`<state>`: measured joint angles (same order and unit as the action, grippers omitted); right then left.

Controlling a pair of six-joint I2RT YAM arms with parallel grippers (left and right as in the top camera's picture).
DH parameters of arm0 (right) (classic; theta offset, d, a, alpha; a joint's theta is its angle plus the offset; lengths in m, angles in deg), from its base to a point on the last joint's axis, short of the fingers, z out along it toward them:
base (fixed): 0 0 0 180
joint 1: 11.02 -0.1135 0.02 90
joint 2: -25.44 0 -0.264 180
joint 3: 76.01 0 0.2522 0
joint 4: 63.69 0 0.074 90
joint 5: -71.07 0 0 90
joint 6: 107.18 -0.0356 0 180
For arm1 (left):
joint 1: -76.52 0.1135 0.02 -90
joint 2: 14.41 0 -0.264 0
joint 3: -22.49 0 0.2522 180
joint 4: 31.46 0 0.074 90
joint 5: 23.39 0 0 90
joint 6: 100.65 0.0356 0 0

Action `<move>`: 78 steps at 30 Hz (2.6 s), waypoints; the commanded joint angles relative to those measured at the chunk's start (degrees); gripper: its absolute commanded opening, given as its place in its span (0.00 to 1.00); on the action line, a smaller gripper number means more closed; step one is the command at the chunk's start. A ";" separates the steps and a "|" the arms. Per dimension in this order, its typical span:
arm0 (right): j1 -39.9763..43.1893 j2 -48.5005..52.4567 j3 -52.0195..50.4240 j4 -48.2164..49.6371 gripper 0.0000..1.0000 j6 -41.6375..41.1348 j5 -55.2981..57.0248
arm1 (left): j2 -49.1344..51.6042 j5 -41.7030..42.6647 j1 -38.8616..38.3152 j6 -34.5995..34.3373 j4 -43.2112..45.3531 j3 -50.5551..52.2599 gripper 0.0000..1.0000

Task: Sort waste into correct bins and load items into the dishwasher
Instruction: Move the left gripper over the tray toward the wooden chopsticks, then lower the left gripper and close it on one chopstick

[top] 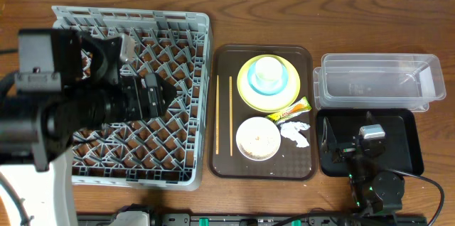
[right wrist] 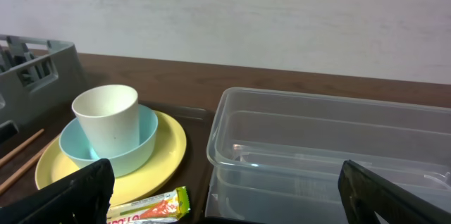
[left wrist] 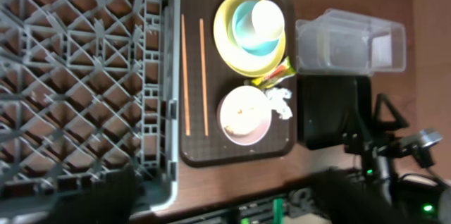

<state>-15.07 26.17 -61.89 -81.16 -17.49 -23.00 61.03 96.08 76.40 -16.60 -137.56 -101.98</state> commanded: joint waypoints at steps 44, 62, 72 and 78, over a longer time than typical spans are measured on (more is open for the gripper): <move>-0.35 -0.11 -0.04 -0.24 0.99 0.61 -0.02 | 1.31 -20.50 -23.37 -21.11 29.70 38.58 0.40; -0.35 -0.11 -0.04 -0.26 0.99 0.59 -0.02 | 11.54 -29.09 -36.35 -23.58 57.72 51.58 0.28; -0.35 -0.11 -0.04 -0.26 0.99 0.61 0.00 | 20.20 -29.11 -36.39 -27.19 63.56 51.58 0.22; -0.35 -0.11 -0.04 -0.26 0.99 0.59 0.00 | 24.09 -30.95 -36.61 -27.19 67.41 51.58 0.22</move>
<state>-15.07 26.17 -61.89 -81.16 -17.49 -23.00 83.50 67.58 40.03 -43.09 -70.45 -50.73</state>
